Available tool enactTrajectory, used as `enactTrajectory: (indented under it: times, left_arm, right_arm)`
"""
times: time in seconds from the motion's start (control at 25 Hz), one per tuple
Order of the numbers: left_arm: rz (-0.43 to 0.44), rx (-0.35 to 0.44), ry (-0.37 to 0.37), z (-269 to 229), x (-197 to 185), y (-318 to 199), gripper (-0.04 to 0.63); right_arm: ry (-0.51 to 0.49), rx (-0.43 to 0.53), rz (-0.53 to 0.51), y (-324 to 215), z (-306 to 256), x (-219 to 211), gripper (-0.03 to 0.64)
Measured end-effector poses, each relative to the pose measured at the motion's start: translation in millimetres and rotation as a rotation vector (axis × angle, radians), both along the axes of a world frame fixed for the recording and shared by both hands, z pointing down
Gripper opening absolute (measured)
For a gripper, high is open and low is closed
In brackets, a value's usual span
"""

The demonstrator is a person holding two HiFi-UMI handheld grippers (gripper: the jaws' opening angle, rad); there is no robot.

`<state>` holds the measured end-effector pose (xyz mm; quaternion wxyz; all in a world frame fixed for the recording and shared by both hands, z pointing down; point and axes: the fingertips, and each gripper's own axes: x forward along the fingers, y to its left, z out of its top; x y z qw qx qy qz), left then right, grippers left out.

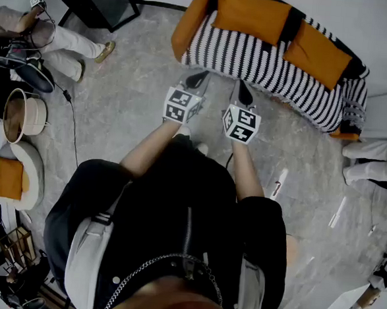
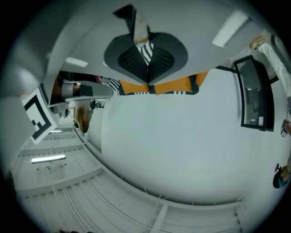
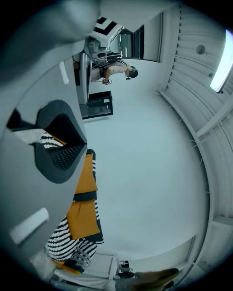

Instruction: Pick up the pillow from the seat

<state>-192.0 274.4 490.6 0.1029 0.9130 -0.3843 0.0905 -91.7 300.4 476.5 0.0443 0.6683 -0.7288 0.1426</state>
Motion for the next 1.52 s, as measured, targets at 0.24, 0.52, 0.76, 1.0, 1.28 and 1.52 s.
enactTrajectory:
  times: [0.24, 0.52, 0.76, 1.0, 1.28, 1.52]
  left_arm:
    - [0.002, 0.0, 0.013, -1, 2, 2, 0.011]
    - [0.011, -0.01, 0.013, 0, 4, 11, 0.011]
    - [0.015, -0.013, 0.007, 1, 9, 14, 0.011]
    - [0.013, -0.011, 0.0, 2, 16, 16, 0.011]
    - [0.007, -0.015, -0.009, 6, 19, 21, 0.011]
    - [0.002, -0.014, -0.02, 3, 20, 21, 0.011]
  right_arm:
    - [-0.035, 0.008, 0.01, 6, -2, 8, 0.002]
    - [-0.048, -0.008, 0.0, 16, 3, 8, 0.002]
    - [-0.054, -0.01, -0.007, 20, 4, 11, 0.002]
    - [-0.059, -0.018, -0.005, 24, 8, 20, 0.002]
    - [-0.065, -0.029, -0.016, 28, 14, 25, 0.002]
    - [-0.069, -0.035, -0.017, 33, 15, 28, 0.003]
